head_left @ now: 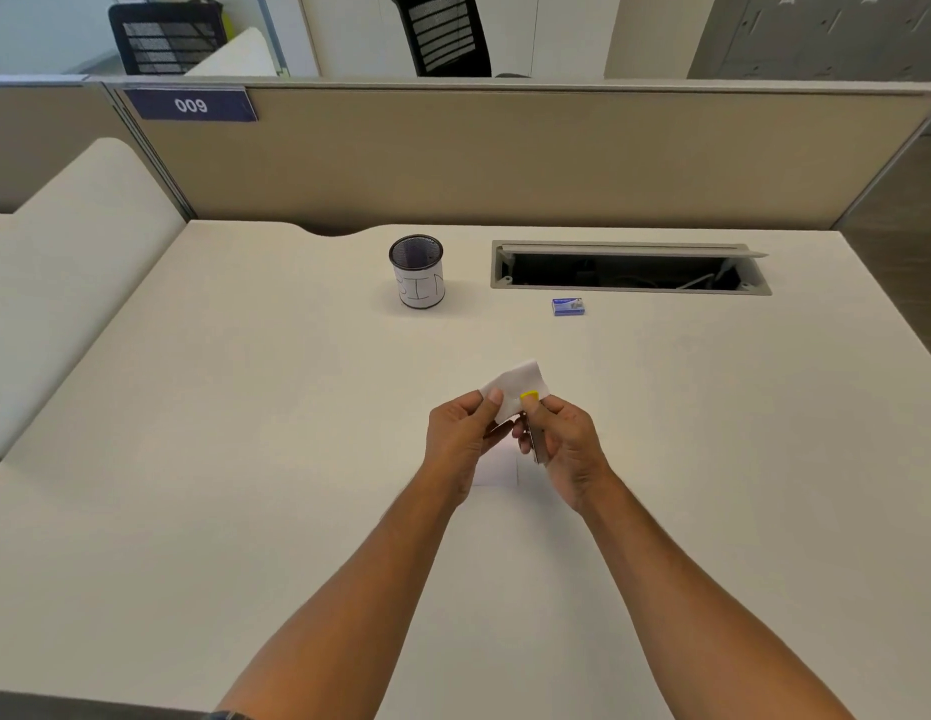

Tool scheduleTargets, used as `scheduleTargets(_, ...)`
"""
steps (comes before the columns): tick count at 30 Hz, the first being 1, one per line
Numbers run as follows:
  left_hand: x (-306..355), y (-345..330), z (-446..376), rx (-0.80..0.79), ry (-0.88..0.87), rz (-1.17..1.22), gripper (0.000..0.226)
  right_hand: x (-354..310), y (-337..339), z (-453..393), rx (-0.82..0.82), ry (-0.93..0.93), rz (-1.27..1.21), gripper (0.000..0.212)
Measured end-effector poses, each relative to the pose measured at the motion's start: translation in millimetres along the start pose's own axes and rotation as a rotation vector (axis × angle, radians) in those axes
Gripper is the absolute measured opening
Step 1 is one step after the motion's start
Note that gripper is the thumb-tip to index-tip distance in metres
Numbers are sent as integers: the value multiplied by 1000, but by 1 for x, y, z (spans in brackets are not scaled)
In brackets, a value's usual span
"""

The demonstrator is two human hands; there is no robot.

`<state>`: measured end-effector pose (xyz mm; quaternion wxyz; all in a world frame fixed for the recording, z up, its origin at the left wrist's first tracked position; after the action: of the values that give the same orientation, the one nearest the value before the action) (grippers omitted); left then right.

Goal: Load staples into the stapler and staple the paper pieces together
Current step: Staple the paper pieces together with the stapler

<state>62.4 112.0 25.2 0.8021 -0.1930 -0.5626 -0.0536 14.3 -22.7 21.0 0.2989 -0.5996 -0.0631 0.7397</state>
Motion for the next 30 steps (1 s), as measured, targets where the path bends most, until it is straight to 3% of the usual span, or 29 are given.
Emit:
scheduleTargets(13,3,5,1,4,10,-167,21,7,4,-4,69,14,98,46)
scheduleTargets(20,7,0,-8,-5,43,-75,18,0,4,-4,-1,-17,-149,45)
scheduleTargets(30,4,-7,-13,45,6,-138,14,-4,15,-7,7,-26,-160,44)
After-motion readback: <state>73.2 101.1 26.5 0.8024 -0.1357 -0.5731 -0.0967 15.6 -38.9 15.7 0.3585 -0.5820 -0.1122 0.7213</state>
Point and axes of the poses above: each hand's wrist, its own z-axis away from the middle knuckle, its own y-axis out of the back of the hand, x = y × z, the point moved 2 cm from there along -z, towards the middle knuckle, and after that the axes turned 9 degrees about -z, right-handed, at the moved point
